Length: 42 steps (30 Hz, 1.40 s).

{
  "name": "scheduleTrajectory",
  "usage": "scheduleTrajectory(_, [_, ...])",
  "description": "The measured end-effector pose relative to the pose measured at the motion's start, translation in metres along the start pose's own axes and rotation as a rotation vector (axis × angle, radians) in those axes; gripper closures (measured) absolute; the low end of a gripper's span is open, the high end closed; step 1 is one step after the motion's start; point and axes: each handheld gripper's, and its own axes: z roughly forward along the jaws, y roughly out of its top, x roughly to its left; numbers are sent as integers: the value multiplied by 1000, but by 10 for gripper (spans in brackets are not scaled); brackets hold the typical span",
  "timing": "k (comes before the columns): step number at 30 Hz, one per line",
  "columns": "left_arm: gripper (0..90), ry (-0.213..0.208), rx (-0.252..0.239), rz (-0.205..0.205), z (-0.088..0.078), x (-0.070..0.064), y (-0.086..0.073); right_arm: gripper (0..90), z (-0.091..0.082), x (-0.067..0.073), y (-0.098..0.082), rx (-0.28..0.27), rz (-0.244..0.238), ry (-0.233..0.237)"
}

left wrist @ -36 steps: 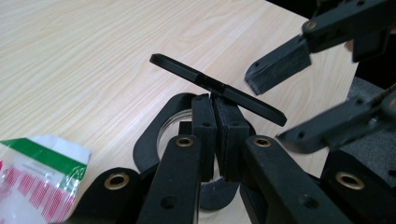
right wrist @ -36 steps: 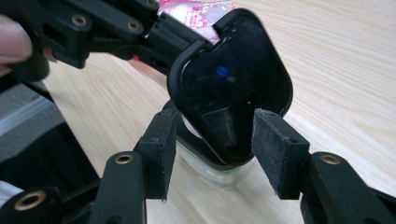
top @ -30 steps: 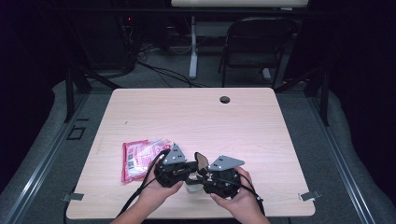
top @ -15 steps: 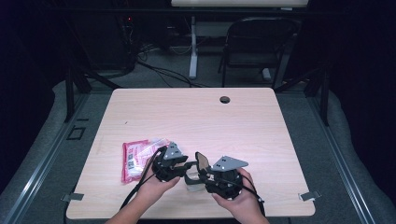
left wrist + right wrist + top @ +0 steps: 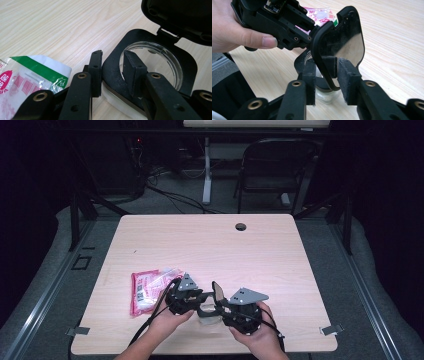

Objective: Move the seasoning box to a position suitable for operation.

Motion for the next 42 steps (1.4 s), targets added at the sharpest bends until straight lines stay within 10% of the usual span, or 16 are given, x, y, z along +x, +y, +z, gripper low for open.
scheduleTrajectory(20, [675, -23, -11, -28, -3, 1, -4, 814, -18, -35, -10, 5, 141, 17])
scheduleTrajectory(42, [617, -68, -42, -37, -10, -9, -10, 830, 15, -65, 14, 6, 232, -10])
